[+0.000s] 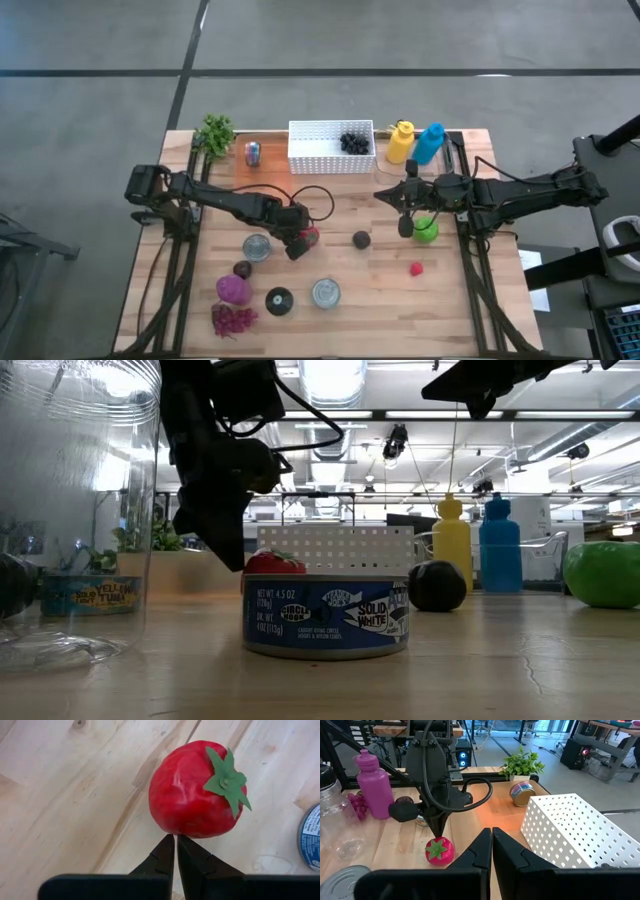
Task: Pick & Place Food Item
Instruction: Put the tomato into the white bin
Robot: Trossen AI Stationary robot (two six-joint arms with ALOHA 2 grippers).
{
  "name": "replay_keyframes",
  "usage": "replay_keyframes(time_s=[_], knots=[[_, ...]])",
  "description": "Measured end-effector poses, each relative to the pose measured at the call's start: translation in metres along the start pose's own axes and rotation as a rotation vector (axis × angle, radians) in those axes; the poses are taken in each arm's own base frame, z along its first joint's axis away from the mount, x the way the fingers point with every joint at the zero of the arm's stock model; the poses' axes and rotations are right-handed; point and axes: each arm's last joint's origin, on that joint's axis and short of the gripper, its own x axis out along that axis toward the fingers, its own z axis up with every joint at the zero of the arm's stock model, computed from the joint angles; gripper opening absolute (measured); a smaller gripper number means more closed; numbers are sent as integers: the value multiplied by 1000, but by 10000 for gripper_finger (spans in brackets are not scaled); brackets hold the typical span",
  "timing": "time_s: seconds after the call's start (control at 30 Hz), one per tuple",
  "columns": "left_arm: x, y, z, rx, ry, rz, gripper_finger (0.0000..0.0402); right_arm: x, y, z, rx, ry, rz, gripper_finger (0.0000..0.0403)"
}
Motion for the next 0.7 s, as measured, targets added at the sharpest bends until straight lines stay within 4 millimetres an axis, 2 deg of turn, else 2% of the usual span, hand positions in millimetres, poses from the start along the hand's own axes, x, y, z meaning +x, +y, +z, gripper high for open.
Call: replay_keyframes(time_s=[0.4, 0.7], knots=[[14, 1, -1, 7, 35, 25, 26, 0, 0, 0, 0, -4, 0, 8], [18, -2, 2, 7, -1, -1, 26, 0, 0, 1, -3, -6, 0, 8]])
